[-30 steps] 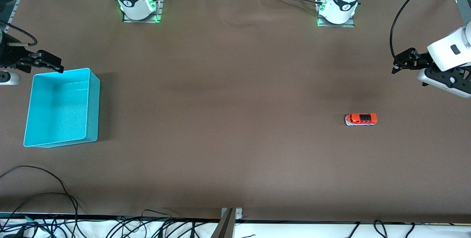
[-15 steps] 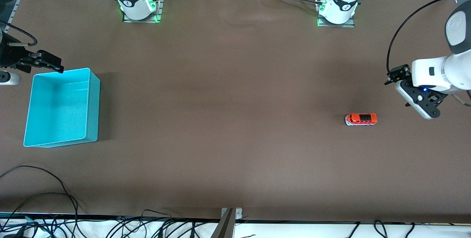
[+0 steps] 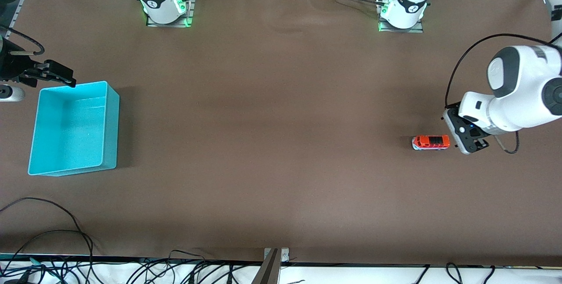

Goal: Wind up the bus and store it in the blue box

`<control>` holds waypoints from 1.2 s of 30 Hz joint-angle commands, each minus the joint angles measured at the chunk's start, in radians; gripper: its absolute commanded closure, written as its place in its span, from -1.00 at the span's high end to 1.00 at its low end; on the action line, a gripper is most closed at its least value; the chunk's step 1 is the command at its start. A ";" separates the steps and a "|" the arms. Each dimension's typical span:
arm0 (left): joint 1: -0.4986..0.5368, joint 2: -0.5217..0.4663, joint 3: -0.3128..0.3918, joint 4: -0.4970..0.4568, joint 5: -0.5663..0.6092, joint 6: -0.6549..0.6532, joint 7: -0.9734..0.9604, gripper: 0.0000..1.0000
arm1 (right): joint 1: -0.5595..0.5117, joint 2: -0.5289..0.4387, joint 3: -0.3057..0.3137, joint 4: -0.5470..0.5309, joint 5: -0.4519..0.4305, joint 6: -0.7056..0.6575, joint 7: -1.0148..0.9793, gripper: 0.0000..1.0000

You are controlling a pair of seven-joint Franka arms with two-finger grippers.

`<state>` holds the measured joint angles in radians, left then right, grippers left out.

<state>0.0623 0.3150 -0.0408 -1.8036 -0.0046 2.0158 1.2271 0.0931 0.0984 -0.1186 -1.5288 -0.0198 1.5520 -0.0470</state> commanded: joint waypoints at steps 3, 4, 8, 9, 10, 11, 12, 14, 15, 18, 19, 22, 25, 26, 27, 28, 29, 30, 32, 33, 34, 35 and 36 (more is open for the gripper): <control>0.013 0.085 -0.002 -0.029 0.024 0.095 0.186 1.00 | 0.002 0.003 -0.003 0.015 0.011 -0.004 0.007 1.00; 0.014 0.098 -0.004 -0.034 0.026 0.110 0.208 1.00 | 0.002 0.003 -0.003 0.015 0.011 -0.004 0.007 1.00; 0.016 0.142 -0.002 -0.049 0.046 0.169 0.291 1.00 | 0.002 0.004 -0.003 0.015 0.011 -0.003 0.007 1.00; 0.017 0.154 -0.004 -0.049 0.049 0.170 0.299 1.00 | 0.002 0.006 -0.003 0.015 0.011 -0.004 0.007 1.00; 0.022 0.167 -0.002 -0.049 0.052 0.173 0.302 1.00 | 0.002 0.006 -0.003 0.015 0.011 -0.003 0.007 1.00; 0.028 0.176 -0.004 -0.049 0.054 0.175 0.304 1.00 | 0.002 0.006 -0.003 0.015 0.011 -0.004 0.007 1.00; 0.031 0.185 -0.002 -0.049 0.055 0.175 0.305 1.00 | 0.002 0.006 -0.003 0.015 0.011 -0.004 0.007 1.00; 0.033 0.197 -0.004 -0.051 0.070 0.181 0.310 1.00 | 0.002 0.006 -0.003 0.015 0.011 -0.004 0.007 1.00; 0.033 0.199 -0.004 -0.054 0.086 0.196 0.310 1.00 | 0.002 0.006 -0.003 0.015 0.011 -0.004 0.007 1.00; 0.033 0.193 -0.005 -0.085 0.132 0.259 0.310 1.00 | 0.002 0.006 -0.003 0.015 0.011 -0.004 0.007 1.00; 0.033 0.194 -0.005 -0.092 0.139 0.273 0.310 1.00 | 0.002 0.006 -0.003 0.015 0.011 -0.004 0.007 1.00; 0.034 0.194 -0.005 -0.128 0.141 0.326 0.310 1.00 | 0.002 0.006 -0.003 0.015 0.011 -0.004 0.007 1.00; 0.034 0.194 -0.005 -0.152 0.141 0.368 0.310 1.00 | 0.002 0.006 -0.003 0.015 0.011 -0.004 0.007 1.00; 0.034 0.196 -0.005 -0.157 0.141 0.374 0.310 1.00 | 0.002 0.006 -0.003 0.015 0.011 -0.004 0.007 1.00; 0.034 0.196 -0.005 -0.158 0.141 0.379 0.310 1.00 | 0.002 0.007 -0.003 0.015 0.011 -0.004 0.007 1.00; 0.034 0.196 -0.005 -0.160 0.141 0.379 0.310 1.00 | 0.002 0.006 -0.003 0.015 0.012 -0.004 0.007 1.00; 0.034 0.196 -0.005 -0.163 0.141 0.379 0.310 1.00 | 0.002 0.006 -0.003 0.015 0.011 -0.004 0.007 1.00; 0.034 0.196 -0.005 -0.164 0.141 0.379 0.310 0.99 | 0.002 0.006 -0.003 0.015 0.011 -0.004 0.007 1.00; 0.034 0.197 -0.005 -0.166 0.141 0.379 0.310 0.93 | 0.002 0.006 -0.003 0.015 0.012 -0.004 0.007 1.00; 0.034 0.197 -0.005 -0.168 0.141 0.379 0.310 0.86 | 0.002 0.007 -0.003 0.015 0.011 -0.004 0.007 1.00; 0.034 0.197 -0.005 -0.171 0.141 0.380 0.311 0.77 | 0.002 0.007 -0.003 0.015 0.011 -0.004 0.007 1.00; 0.034 0.197 -0.005 -0.171 0.143 0.379 0.311 0.60 | 0.002 0.007 -0.003 0.015 0.011 -0.003 0.007 1.00; 0.034 0.196 -0.005 -0.172 0.143 0.380 0.313 0.34 | 0.002 0.007 -0.003 0.015 0.011 -0.004 0.007 1.00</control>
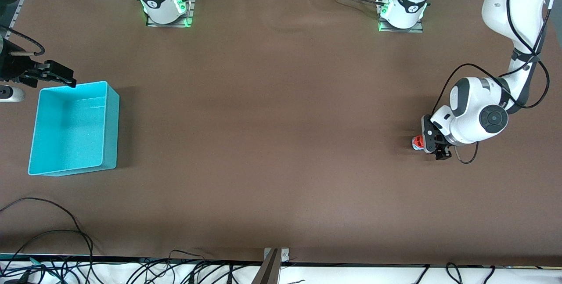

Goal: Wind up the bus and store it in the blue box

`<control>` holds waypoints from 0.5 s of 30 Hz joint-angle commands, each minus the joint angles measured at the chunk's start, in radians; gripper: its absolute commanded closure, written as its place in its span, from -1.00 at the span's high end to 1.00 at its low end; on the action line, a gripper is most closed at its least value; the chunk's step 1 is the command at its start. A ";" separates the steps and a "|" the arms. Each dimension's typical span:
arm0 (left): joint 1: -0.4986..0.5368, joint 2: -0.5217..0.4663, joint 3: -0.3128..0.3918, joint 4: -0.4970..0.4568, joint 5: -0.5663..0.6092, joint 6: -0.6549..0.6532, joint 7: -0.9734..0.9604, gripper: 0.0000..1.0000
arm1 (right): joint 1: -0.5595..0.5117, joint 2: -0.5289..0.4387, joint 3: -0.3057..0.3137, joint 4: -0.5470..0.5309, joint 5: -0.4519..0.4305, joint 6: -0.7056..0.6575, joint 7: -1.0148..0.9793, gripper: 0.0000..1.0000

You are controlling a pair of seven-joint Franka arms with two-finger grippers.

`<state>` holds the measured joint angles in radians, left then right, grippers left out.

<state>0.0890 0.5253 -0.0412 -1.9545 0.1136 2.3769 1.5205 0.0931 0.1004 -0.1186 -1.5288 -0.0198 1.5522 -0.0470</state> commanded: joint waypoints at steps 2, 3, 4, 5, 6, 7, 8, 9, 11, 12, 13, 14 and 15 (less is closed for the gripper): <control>0.008 -0.013 -0.005 -0.023 0.024 0.019 0.027 0.07 | 0.002 0.005 -0.003 0.015 0.011 -0.004 0.007 1.00; 0.008 -0.013 -0.005 -0.023 0.023 0.018 0.029 -0.06 | 0.002 0.005 -0.003 0.015 0.011 -0.003 0.007 1.00; 0.008 -0.013 -0.006 -0.023 0.024 0.019 0.030 -0.15 | 0.002 0.005 -0.003 0.015 0.011 -0.003 0.007 1.00; 0.008 -0.013 -0.006 -0.023 0.023 0.019 0.032 -0.25 | 0.002 0.005 -0.003 0.015 0.011 -0.004 0.007 1.00; 0.008 -0.014 -0.006 -0.023 0.024 0.018 0.032 -0.30 | 0.002 0.005 -0.003 0.015 0.011 -0.004 0.007 1.00; 0.008 -0.013 -0.005 -0.023 0.024 0.018 0.032 -0.35 | 0.002 0.005 -0.003 0.015 0.011 -0.003 0.007 1.00; 0.008 -0.014 -0.005 -0.023 0.024 0.018 0.032 -0.37 | 0.002 0.005 -0.003 0.015 0.011 -0.004 0.007 1.00; 0.008 -0.014 -0.005 -0.023 0.024 0.018 0.032 -0.37 | 0.002 0.005 -0.003 0.015 0.011 -0.003 0.007 1.00; 0.008 -0.014 -0.005 -0.023 0.024 0.018 0.032 -0.40 | 0.002 0.005 -0.003 0.015 0.011 -0.003 0.007 1.00; 0.008 -0.014 -0.005 -0.023 0.023 0.018 0.032 -0.40 | 0.002 0.005 -0.003 0.015 0.011 -0.003 0.007 1.00; 0.008 -0.014 -0.006 -0.023 0.024 0.018 0.032 -0.40 | 0.002 0.005 -0.003 0.015 0.011 -0.003 0.007 1.00; 0.008 -0.014 -0.006 -0.023 0.024 0.019 0.032 -0.40 | 0.002 0.005 -0.003 0.015 0.011 -0.004 0.007 1.00; 0.008 -0.014 -0.005 -0.023 0.024 0.019 0.032 -0.40 | 0.002 0.005 -0.003 0.015 0.011 -0.003 0.007 1.00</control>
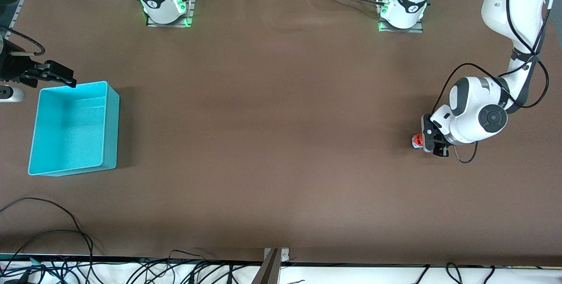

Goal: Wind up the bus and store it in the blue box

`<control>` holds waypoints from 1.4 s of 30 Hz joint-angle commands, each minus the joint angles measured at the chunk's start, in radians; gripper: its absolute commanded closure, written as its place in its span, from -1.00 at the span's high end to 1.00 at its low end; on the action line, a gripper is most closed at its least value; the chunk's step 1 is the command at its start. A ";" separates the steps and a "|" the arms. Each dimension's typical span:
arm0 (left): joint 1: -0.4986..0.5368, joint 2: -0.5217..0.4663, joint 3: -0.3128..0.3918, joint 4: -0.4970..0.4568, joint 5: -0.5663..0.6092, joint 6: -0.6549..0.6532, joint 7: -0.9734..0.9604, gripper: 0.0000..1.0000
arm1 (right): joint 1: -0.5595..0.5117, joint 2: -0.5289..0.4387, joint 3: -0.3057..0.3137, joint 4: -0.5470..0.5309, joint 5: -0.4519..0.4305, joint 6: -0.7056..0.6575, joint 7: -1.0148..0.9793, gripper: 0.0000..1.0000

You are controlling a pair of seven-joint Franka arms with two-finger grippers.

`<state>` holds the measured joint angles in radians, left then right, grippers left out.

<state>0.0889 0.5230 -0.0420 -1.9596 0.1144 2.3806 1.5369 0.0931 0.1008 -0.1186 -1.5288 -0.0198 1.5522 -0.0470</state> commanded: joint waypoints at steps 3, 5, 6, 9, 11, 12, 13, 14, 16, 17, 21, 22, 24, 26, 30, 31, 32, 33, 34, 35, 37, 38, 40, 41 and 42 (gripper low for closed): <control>0.008 -0.012 -0.006 -0.018 0.024 0.014 0.016 -0.40 | 0.002 0.005 -0.003 0.015 0.011 -0.004 0.007 1.00; 0.008 -0.012 -0.004 -0.018 0.024 0.014 0.016 -0.40 | 0.002 0.005 -0.003 0.015 0.011 -0.003 0.007 1.00; 0.008 -0.011 -0.004 -0.018 0.022 0.015 0.016 -0.40 | 0.002 0.005 -0.003 0.015 0.011 -0.003 0.007 1.00; 0.015 -0.011 -0.004 -0.018 0.024 0.015 0.016 -0.40 | 0.002 0.005 -0.003 0.015 0.011 -0.004 0.007 1.00; 0.025 -0.008 -0.004 -0.018 0.024 0.015 0.016 -0.41 | 0.002 0.005 -0.003 0.015 0.011 -0.004 0.007 1.00; 0.025 -0.006 -0.004 -0.018 0.024 0.015 0.016 -0.42 | 0.002 0.005 -0.003 0.015 0.011 -0.003 0.007 1.00; 0.026 -0.004 -0.004 -0.018 0.024 0.015 0.016 -0.42 | 0.002 0.005 -0.003 0.015 0.011 -0.003 0.007 1.00; 0.032 0.002 -0.004 -0.016 0.024 0.015 0.016 -0.42 | 0.002 0.005 -0.003 0.015 0.011 -0.003 0.007 1.00; 0.047 0.008 -0.004 -0.015 0.025 0.015 0.016 -0.41 | 0.002 0.005 -0.003 0.015 0.011 -0.003 0.007 1.00; 0.052 0.008 -0.004 -0.013 0.025 0.015 0.016 -0.41 | 0.002 0.005 -0.003 0.015 0.011 -0.004 0.007 1.00; 0.089 0.022 -0.004 -0.012 0.027 0.015 0.017 -0.41 | 0.002 0.005 -0.003 0.015 0.011 -0.003 0.007 1.00; 0.097 0.025 -0.004 -0.012 0.031 0.015 0.023 -0.41 | 0.002 0.005 -0.003 0.015 0.011 -0.003 0.007 1.00; 0.115 0.029 -0.004 -0.009 0.041 0.017 0.054 -0.42 | 0.002 0.005 -0.003 0.015 0.011 -0.004 0.007 1.00; 0.132 0.038 -0.004 -0.005 0.041 0.026 0.083 -0.42 | 0.002 0.005 -0.003 0.015 0.011 -0.003 0.007 1.00; 0.172 0.046 -0.006 -0.004 0.041 0.042 0.130 -0.42 | 0.002 0.005 -0.003 0.015 0.011 -0.004 0.007 1.00; 0.179 0.051 -0.006 -0.002 0.041 0.042 0.140 -0.42 | 0.002 0.005 -0.003 0.015 0.011 -0.004 0.007 1.00; 0.186 0.052 -0.006 -0.001 0.041 0.042 0.147 -0.42 | 0.002 0.005 -0.003 0.015 0.011 -0.004 0.007 1.00; 0.193 0.052 -0.004 -0.001 0.041 0.043 0.160 -0.42 | 0.002 0.005 -0.003 0.015 0.011 -0.004 0.007 1.00; 0.201 0.052 -0.006 -0.001 0.041 0.046 0.170 -0.42 | 0.002 0.005 -0.003 0.015 0.011 -0.004 0.007 1.00; 0.206 0.052 -0.006 -0.001 0.041 0.051 0.178 -0.42 | 0.002 0.005 -0.003 0.015 0.011 -0.003 0.007 1.00; 0.218 0.054 -0.006 -0.001 0.041 0.055 0.196 -0.42 | 0.002 0.005 -0.003 0.015 0.011 -0.004 0.007 1.00; 0.224 0.055 -0.004 -0.001 0.041 0.057 0.201 -0.41 | 0.002 0.005 -0.003 0.015 0.011 -0.004 0.007 1.00; 0.238 0.060 -0.004 0.001 0.042 0.057 0.210 -0.41 | 0.002 0.005 -0.003 0.015 0.011 -0.004 0.007 1.00; 0.245 0.061 -0.006 0.001 0.042 0.058 0.218 -0.41 | 0.002 0.005 -0.003 0.015 0.011 -0.004 0.007 1.00; 0.252 0.063 -0.006 0.001 0.044 0.060 0.226 -0.41 | 0.002 0.005 -0.003 0.015 0.011 -0.004 0.007 1.00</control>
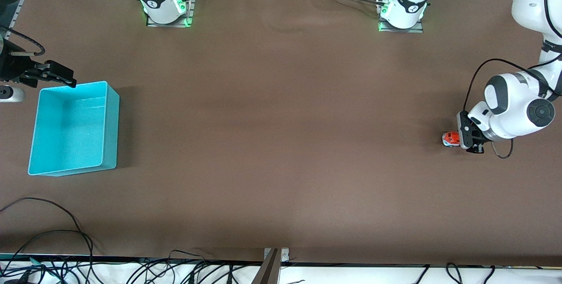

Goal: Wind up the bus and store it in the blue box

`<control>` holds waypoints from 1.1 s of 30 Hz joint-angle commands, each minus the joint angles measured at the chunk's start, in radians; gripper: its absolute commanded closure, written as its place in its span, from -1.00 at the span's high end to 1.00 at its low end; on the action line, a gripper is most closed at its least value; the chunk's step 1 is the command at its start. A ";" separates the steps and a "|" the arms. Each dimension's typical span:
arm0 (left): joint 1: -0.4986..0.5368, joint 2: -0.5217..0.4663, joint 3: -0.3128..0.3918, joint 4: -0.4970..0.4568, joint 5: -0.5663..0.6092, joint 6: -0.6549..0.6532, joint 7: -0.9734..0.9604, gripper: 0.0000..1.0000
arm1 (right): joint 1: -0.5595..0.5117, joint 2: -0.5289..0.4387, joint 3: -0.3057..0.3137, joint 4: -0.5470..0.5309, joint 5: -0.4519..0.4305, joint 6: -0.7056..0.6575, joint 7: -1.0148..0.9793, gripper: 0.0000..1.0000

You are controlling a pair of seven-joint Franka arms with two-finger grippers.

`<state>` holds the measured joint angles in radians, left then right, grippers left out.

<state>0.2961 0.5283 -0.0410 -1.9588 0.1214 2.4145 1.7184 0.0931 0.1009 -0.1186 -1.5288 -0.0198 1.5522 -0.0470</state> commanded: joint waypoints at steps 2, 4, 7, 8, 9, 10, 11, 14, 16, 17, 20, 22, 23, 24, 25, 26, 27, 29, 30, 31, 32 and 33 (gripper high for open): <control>0.057 0.062 -0.007 0.000 0.037 0.038 0.059 -0.41 | 0.002 0.005 -0.003 0.015 0.011 -0.003 0.007 1.00; 0.067 0.064 -0.005 0.000 0.037 0.049 0.072 -0.41 | 0.002 0.005 -0.003 0.015 0.011 -0.003 0.007 1.00; 0.081 0.068 -0.007 0.000 0.037 0.054 0.075 -0.41 | 0.002 0.006 -0.003 0.015 0.011 -0.003 0.007 1.00; 0.084 0.068 -0.007 0.001 0.037 0.054 0.076 -0.41 | 0.002 0.008 -0.003 0.015 0.009 -0.003 0.007 1.00; 0.089 0.068 -0.005 0.000 0.037 0.054 0.079 -0.41 | 0.002 0.010 -0.003 0.015 0.009 -0.004 0.007 1.00; 0.090 0.068 -0.005 0.001 0.037 0.054 0.087 -0.41 | 0.002 0.011 -0.003 0.015 0.011 -0.003 0.007 1.00; 0.094 0.068 -0.005 0.003 0.037 0.054 0.095 -0.41 | 0.002 0.011 -0.003 0.015 0.011 -0.003 0.007 1.00; 0.107 0.070 -0.005 0.015 0.037 0.054 0.110 -0.40 | 0.002 0.011 -0.003 0.015 0.011 -0.003 0.007 1.00; 0.112 0.072 -0.005 0.015 0.037 0.054 0.110 -0.40 | 0.002 0.011 -0.003 0.015 0.009 -0.003 0.007 1.00; 0.113 0.072 -0.005 0.015 0.037 0.054 0.110 -0.39 | 0.002 0.013 -0.003 0.015 0.009 -0.003 0.007 1.00; 0.117 0.072 -0.005 0.017 0.035 0.054 0.110 -0.28 | 0.002 0.013 -0.004 0.015 0.011 -0.003 0.007 1.00; 0.121 0.072 -0.005 0.020 0.037 0.054 0.110 -0.21 | 0.002 0.013 -0.003 0.015 0.009 -0.003 0.007 1.00; 0.123 0.068 -0.007 0.021 0.034 0.054 0.110 0.87 | 0.002 0.013 -0.004 0.015 0.009 -0.003 0.007 1.00; 0.123 0.067 -0.007 0.021 0.034 0.052 0.110 1.00 | 0.002 0.013 -0.004 0.015 0.009 -0.003 0.007 1.00; 0.123 0.064 -0.007 0.021 0.034 0.052 0.110 1.00 | 0.002 0.013 -0.004 0.015 0.009 -0.004 0.007 1.00; 0.123 0.062 -0.007 0.023 0.034 0.052 0.110 1.00 | 0.002 0.013 -0.004 0.015 0.009 -0.003 0.007 1.00; 0.123 0.061 -0.007 0.023 0.034 0.052 0.110 1.00 | 0.002 0.013 -0.004 0.015 0.009 -0.004 0.007 1.00; 0.121 0.053 -0.008 0.026 0.035 0.051 0.110 1.00 | 0.002 0.013 -0.004 0.015 0.009 -0.004 0.007 1.00; 0.118 0.042 -0.010 0.029 0.035 0.048 0.110 1.00 | 0.002 0.013 -0.004 0.015 0.009 -0.004 0.007 1.00; 0.117 0.032 -0.010 0.029 0.035 0.045 0.109 1.00 | 0.002 0.013 -0.004 0.015 0.009 -0.004 0.007 1.00; 0.114 0.023 -0.010 0.029 0.035 0.041 0.106 1.00 | 0.002 0.013 -0.004 0.015 0.009 -0.003 0.007 1.00; 0.114 0.013 -0.010 0.029 0.035 0.038 0.104 1.00 | 0.002 0.013 -0.004 0.015 0.008 -0.003 0.007 1.00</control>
<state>0.3985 0.5527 -0.0416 -1.9486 0.1232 2.4545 1.8148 0.0931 0.1106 -0.1187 -1.5288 -0.0198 1.5523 -0.0470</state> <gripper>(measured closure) 0.273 0.000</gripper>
